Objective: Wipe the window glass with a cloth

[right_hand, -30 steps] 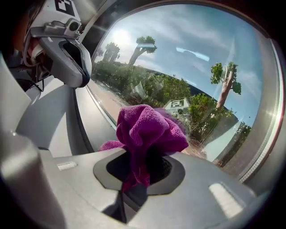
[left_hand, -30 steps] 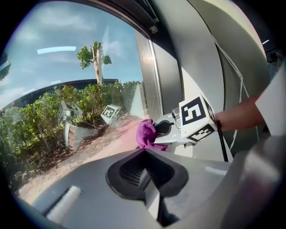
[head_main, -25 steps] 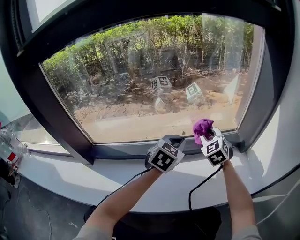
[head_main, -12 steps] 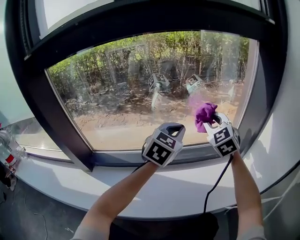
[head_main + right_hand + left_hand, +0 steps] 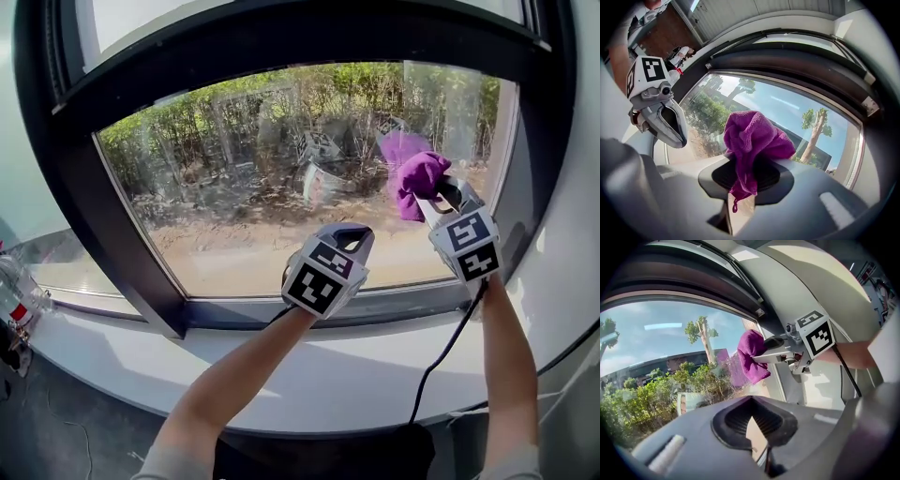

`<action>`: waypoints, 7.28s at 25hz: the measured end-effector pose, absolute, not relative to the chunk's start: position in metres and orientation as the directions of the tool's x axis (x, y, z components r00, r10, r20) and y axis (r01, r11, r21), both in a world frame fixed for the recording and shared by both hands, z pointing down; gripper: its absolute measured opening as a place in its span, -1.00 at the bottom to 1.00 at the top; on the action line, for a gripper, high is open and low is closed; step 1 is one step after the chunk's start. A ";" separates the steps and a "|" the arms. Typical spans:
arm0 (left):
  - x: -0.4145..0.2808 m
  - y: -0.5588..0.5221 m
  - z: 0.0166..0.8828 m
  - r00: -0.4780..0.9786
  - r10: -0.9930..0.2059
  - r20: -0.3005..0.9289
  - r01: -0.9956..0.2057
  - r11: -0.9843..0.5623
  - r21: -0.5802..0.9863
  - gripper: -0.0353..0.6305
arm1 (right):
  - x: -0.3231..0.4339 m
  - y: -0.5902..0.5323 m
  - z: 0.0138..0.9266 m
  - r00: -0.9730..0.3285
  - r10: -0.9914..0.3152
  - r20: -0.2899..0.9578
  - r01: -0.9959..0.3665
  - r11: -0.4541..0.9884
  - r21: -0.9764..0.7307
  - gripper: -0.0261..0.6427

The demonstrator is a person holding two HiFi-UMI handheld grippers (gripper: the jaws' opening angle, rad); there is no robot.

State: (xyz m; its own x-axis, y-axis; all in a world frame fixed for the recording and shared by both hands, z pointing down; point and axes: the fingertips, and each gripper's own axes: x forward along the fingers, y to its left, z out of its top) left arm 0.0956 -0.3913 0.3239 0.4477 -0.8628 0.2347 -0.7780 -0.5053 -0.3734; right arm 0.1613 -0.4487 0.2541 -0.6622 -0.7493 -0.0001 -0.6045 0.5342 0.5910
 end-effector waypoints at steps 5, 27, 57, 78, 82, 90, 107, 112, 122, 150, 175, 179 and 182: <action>0.093 -0.392 0.310 0.448 -0.867 0.218 -0.776 -0.499 -0.387 -0.89 | 0.157 -0.451 0.234 -0.660 -0.751 -0.018 -0.601 0.513 0.613 -0.61; 0.111 -0.395 0.215 0.482 -0.873 0.078 -0.764 -0.461 -0.452 -0.89 | 0.168 -0.451 0.070 -0.615 -0.756 -0.222 -0.679 0.365 0.637 -0.61; 0.158 -0.405 0.393 0.529 -0.787 0.317 -0.731 -0.612 -0.302 -0.89 | 0.247 -0.499 0.323 -0.516 -0.856 -0.029 -0.807 0.475 0.352 -0.61; 0.157 -0.404 0.499 0.503 -0.727 0.468 -0.732 -0.646 -0.216 -0.89 | 0.254 -0.516 0.537 -0.478 -0.824 0.303 -0.795 0.553 0.249 -0.60; 0.156 -0.403 0.508 0.495 -0.722 0.483 -0.733 -0.645 -0.214 -0.89 | 0.264 -0.518 0.570 -0.444 -0.810 0.384 -0.798 0.552 0.243 -0.60; 0.157 -0.401 0.514 0.484 -0.716 0.503 -0.734 -0.645 -0.211 -0.89 | 0.290 -0.530 0.593 -0.337 -0.827 0.450 -0.854 0.469 0.224 -0.60; 0.168 -0.397 0.494 0.504 -0.716 0.483 -0.710 -0.662 -0.241 -0.89 | 0.314 -0.536 0.559 -0.247 -0.882 0.401 -0.918 0.346 0.194 -0.61; 0.175 -0.400 0.483 0.508 -0.718 0.475 -0.699 -0.666 -0.260 -0.89 | 0.307 -0.533 0.500 -0.284 -0.913 0.292 -0.916 0.349 0.199 -0.61; 0.181 -0.403 0.450 0.519 -0.732 0.441 -0.678 -0.667 -0.310 -0.89 | 0.312 -0.526 0.365 -0.285 -0.948 0.142 -0.944 0.303 0.127 -0.61; 0.174 -0.392 0.380 0.555 -0.763 0.332 -0.674 -0.646 -0.357 -0.89 | 0.339 -0.519 0.079 -0.108 -0.972 -0.208 -0.993 0.096 0.068 -0.61; 0.171 -0.376 0.464 0.557 -0.708 0.435 -0.681 -0.689 -0.249 -0.89 | 0.334 -0.537 0.406 -0.081 -0.995 0.061 -0.989 0.087 0.118 -0.63; 0.168 -0.374 0.475 0.550 -0.700 0.455 -0.682 -0.691 -0.239 -0.89 | 0.336 -0.542 0.480 -0.065 -0.980 0.188 -0.991 0.085 0.100 -0.62; 0.166 -0.374 0.483 0.543 -0.698 0.467 -0.685 -0.690 -0.235 -0.89 | 0.341 -0.545 0.521 -0.049 -0.963 0.266 -0.992 0.077 0.097 -0.61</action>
